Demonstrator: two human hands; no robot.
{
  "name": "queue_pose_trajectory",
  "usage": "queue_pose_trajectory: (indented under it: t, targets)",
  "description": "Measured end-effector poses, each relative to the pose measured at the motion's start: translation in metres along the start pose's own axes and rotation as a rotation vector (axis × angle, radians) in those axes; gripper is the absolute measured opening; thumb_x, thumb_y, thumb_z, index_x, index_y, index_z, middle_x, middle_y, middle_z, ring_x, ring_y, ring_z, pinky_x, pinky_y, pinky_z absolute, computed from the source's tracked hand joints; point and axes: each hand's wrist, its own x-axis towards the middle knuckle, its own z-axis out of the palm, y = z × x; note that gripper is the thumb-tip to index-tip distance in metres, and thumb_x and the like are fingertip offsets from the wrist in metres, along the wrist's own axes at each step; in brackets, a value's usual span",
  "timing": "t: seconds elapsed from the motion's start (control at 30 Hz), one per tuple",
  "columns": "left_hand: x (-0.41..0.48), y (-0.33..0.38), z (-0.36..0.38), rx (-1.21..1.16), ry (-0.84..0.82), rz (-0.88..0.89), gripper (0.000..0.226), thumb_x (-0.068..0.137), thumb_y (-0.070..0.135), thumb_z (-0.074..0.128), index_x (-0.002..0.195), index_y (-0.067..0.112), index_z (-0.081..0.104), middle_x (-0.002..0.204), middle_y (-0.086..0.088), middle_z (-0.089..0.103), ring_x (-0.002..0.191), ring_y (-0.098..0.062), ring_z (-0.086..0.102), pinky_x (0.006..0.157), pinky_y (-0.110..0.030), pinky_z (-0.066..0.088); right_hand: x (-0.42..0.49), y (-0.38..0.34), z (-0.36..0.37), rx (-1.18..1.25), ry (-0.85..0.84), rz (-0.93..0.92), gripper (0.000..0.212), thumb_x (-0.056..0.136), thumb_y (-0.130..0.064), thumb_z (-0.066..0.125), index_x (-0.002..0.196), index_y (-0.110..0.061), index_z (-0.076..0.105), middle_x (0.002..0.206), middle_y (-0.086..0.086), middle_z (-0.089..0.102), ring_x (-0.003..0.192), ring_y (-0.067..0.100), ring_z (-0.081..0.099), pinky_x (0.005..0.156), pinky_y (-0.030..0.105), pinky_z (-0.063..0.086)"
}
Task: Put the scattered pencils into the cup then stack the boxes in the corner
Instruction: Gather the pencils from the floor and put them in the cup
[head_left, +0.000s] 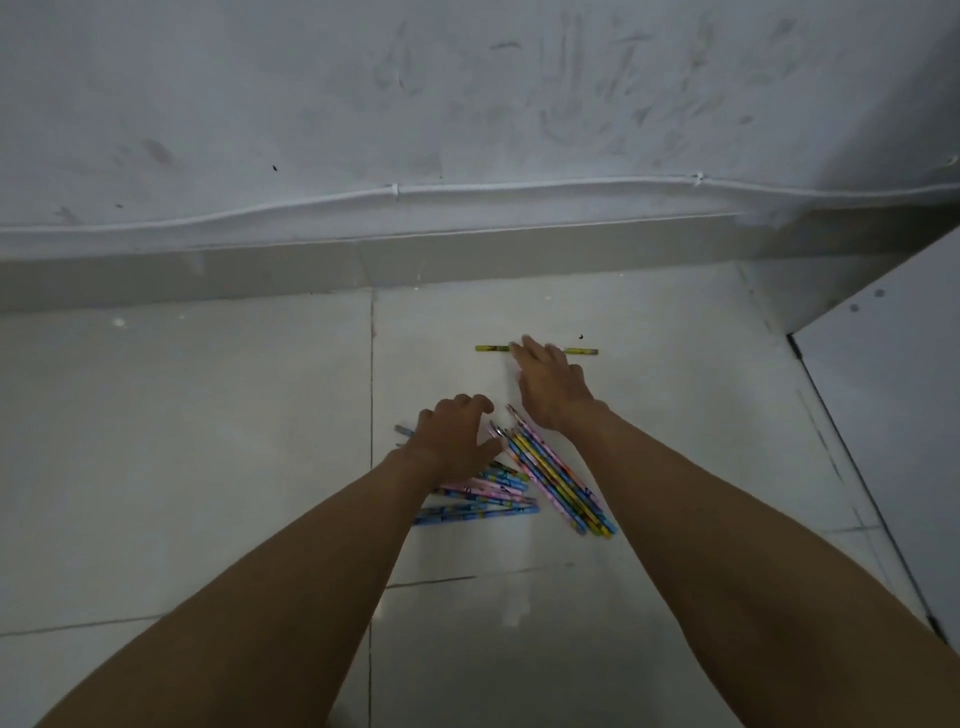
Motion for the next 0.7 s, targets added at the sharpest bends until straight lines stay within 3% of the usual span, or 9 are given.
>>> queue_pose_trajectory:
  t: [0.1,0.2,0.33,0.43,0.57,0.7]
  targets:
    - [0.001,-0.011,0.002,0.128,-0.109,0.046,0.073,0.084,0.059,0.056,0.141,0.021,0.032,0.142,-0.006,0.040,0.130,-0.027,0.036,0.107,-0.047,0.026,0.009,0.009,0.004,-0.071,-0.017,0.006,0.054,0.103,-0.016,0.030,0.154,-0.018,0.012,0.163,-0.001,0.004,0.148,0.029,0.005,0.115,0.052,0.017]
    - [-0.003,-0.012,0.005,0.195,-0.210,0.051,0.092,0.077,0.067,0.060,0.146,0.020,0.022,0.147,-0.007,0.031,0.135,-0.028,0.029,0.111,-0.050,0.023,0.008,0.015,0.002,-0.115,0.031,0.059,0.053,0.101,-0.014,0.034,0.151,-0.016,0.019,0.157,0.007,0.020,0.140,0.033,0.022,0.111,0.050,0.024]
    - [-0.017,-0.018,0.018,0.351,-0.195,0.138,0.107,0.065,0.068,0.070,0.147,0.017,0.022,0.147,-0.009,0.026,0.136,-0.029,0.026,0.112,-0.048,0.021,-0.002,0.018,0.007,-0.112,0.046,0.119,0.052,0.098,-0.011,0.039,0.148,-0.017,0.026,0.145,0.013,0.032,0.127,0.036,0.035,0.103,0.049,0.031]
    - [-0.028,-0.025,0.026,0.467,-0.162,0.181,0.106,0.064,0.062,0.073,0.146,0.019,0.021,0.145,-0.008,0.025,0.136,-0.029,0.025,0.113,-0.048,0.021,-0.015,0.025,0.014,-0.018,0.068,0.126,0.043,0.097,-0.008,0.039,0.139,-0.019,0.038,0.140,0.011,0.037,0.123,0.034,0.038,0.099,0.048,0.033]
    - [-0.029,-0.019,0.029,0.495,-0.154,0.197,0.096,0.067,0.058,0.073,0.141,0.019,0.026,0.138,-0.008,0.031,0.126,-0.029,0.033,0.108,-0.048,0.030,-0.036,0.027,0.020,0.066,0.091,0.107,0.032,0.098,-0.034,0.048,0.127,-0.021,0.046,0.133,0.006,0.041,0.120,0.031,0.041,0.094,0.050,0.039]
    - [-0.031,-0.015,0.037,0.527,-0.148,0.253,0.079,0.073,0.052,0.070,0.133,0.017,0.032,0.132,-0.009,0.037,0.117,-0.029,0.040,0.101,-0.044,0.036,-0.049,0.025,0.026,0.024,0.119,0.105,0.021,0.095,-0.014,0.050,0.116,-0.016,0.048,0.124,0.009,0.045,0.113,0.032,0.042,0.086,0.047,0.044]
